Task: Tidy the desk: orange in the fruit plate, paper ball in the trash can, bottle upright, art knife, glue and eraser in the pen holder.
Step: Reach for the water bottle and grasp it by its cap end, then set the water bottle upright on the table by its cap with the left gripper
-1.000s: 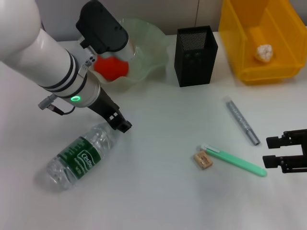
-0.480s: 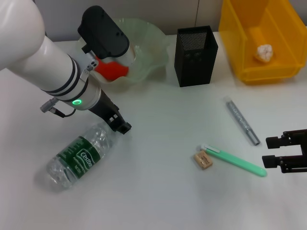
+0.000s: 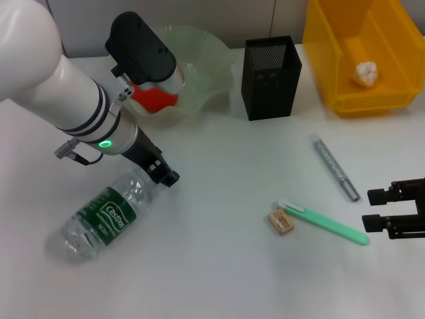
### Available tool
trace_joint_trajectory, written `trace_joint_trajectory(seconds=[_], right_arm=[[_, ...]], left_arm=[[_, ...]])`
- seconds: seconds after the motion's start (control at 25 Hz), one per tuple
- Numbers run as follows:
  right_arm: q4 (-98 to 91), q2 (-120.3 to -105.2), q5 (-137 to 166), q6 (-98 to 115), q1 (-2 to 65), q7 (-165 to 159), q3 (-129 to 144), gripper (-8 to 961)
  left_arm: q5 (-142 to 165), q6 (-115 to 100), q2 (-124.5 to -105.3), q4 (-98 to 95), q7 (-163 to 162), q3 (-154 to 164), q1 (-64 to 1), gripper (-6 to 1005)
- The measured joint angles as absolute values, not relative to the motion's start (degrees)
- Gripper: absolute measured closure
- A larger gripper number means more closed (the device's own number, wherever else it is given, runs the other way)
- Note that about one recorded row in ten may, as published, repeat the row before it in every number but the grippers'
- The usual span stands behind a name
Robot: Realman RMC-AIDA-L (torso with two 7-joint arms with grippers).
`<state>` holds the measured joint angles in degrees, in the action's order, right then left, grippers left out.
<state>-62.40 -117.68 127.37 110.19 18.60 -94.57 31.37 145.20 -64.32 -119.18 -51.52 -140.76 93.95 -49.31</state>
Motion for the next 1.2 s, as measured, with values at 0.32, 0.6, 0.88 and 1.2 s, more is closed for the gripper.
trace_joint_trajectory(seconds=[0.32,0.6,0.88,1.2], right_arm=[[-62.40,-117.68,127.35,110.19,18.56,-94.58,31.38,336],[-62.40,-117.69,127.35,110.20,18.56,-94.72,31.38,336],[-61.97,-117.68,127.35,110.15,18.56,-94.75,31.35,336],[-61.23,-117.69,127.35,110.12,18.47,-94.75,31.21,336]], left_arm=[[145.20,-64.02,-119.18,-51.50,-141.06,93.96,-49.30,422],[145.29,-64.43,-119.18,-51.50,-141.18,95.17,-49.17,437],[145.29,-64.98,-119.18,-51.26,-141.25,95.71,-49.14,511],[145.26,-66.23,-119.18,-52.36,-141.31,98.01,-48.77,546]])
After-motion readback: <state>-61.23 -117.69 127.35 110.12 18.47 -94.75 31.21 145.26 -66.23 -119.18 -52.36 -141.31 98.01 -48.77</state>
